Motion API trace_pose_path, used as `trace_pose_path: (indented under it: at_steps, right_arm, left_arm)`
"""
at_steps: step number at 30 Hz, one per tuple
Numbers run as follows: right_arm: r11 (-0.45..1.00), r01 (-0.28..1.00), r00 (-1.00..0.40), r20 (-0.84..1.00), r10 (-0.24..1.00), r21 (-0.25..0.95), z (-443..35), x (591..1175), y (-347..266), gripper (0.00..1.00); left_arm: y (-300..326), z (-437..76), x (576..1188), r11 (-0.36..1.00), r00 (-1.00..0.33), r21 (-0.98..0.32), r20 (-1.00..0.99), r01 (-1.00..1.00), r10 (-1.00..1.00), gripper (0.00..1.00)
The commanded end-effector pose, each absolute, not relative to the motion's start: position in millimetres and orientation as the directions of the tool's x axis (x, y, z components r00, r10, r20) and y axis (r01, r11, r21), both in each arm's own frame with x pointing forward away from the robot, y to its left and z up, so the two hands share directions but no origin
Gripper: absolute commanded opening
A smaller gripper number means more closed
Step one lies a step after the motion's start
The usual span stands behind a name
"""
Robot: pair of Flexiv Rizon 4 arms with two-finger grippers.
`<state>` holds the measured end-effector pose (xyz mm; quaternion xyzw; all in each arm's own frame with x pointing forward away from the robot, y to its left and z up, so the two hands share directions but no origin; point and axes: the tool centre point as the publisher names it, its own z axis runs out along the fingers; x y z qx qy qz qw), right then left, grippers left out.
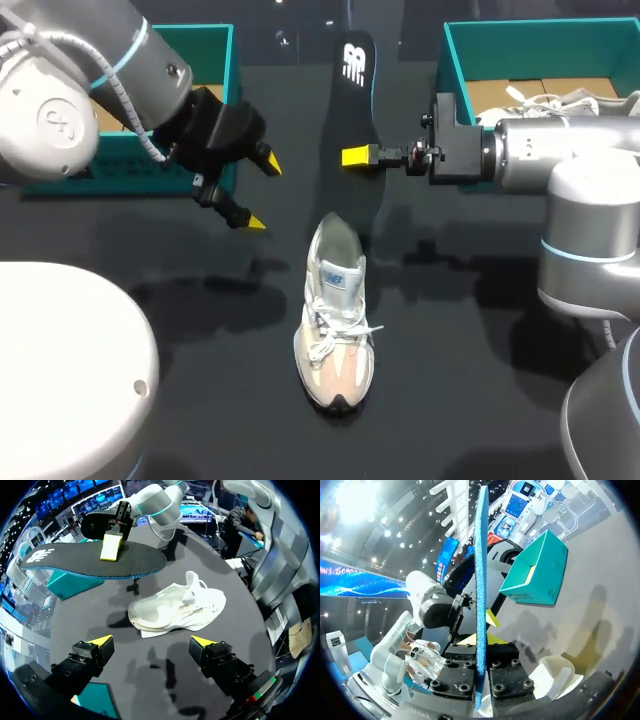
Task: Take the shoe out of the shoebox, open the shoe tongue, remove and reinsert the insole, then place the shoe into the shoebox
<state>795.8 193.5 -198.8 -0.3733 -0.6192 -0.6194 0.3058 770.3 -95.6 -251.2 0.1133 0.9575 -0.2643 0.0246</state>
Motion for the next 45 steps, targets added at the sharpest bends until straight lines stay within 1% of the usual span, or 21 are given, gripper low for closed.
trace_pose_path:
  at_steps: [1, 5, 10, 12, 22, 29, 34, 45]
  right_arm:
    - [-0.056, 0.827, -0.558, 0.829, 0.038, 0.559, -210.6, 799.1, 193.9, 0.0]
    - [-0.051, 0.818, -0.573, 0.819, -0.002, 0.573, -220.9, 802.7, 195.8, 0.0]
    - [-0.047, 0.812, -0.582, 0.813, -0.016, 0.581, -239.3, 809.4, 195.6, 0.0]
    - [-0.06, 0.815, -0.577, 0.816, -0.004, 0.576, -240.3, 809.3, 193.6, 0.0]
    - [-0.06, 0.815, -0.577, 0.816, -0.004, 0.576, -240.3, 809.3, 193.6, 0.0]
    - [-0.064, 0.751, -0.657, 0.753, 0.025, 0.657, -250.1, 809.8, 203.7, 0.0]
    - [-0.089, 0.711, -0.699, 0.715, 0.015, 0.698, -250.8, 811.7, 205.3, 0.0]
    - [-0.109, 0.689, -0.72, 0.694, 0.02, 0.717, -264.5, 816.3, 212.1, 0.0]
  left_arm:
    - [-103.2, -266.9, 767.1, 0.886, -0.98, -0.419, -0.084, 0.198, 0.179, 1.0]
    - [-103.2, -282.2, 758.3, 0.899, -0.987, -0.406, -0.062, 0.161, 0.148, 1.0]
    - [-106.0, -299.2, 750.6, 0.891, -0.987, -0.426, -0.038, 0.159, 0.158, 1.0]
    - [-106.2, -307.2, 749.2, 0.899, -0.986, -0.409, -0.024, 0.158, 0.162, 1.0]
    - [-106.2, -307.2, 749.2, 0.899, -0.986, -0.409, -0.024, 0.158, 0.162, 1.0]
    - [-118.5, -333.9, 745.6, 0.89, -0.979, -0.411, -0.034, 0.196, 0.2, 1.0]
    - [-120.4, -339.7, 745.8, 0.894, -0.979, -0.4, -0.051, 0.202, 0.198, 1.0]
    - [-121.3, -357.2, 753.9, 0.906, -0.982, -0.38, -0.048, 0.185, 0.181, 1.0]
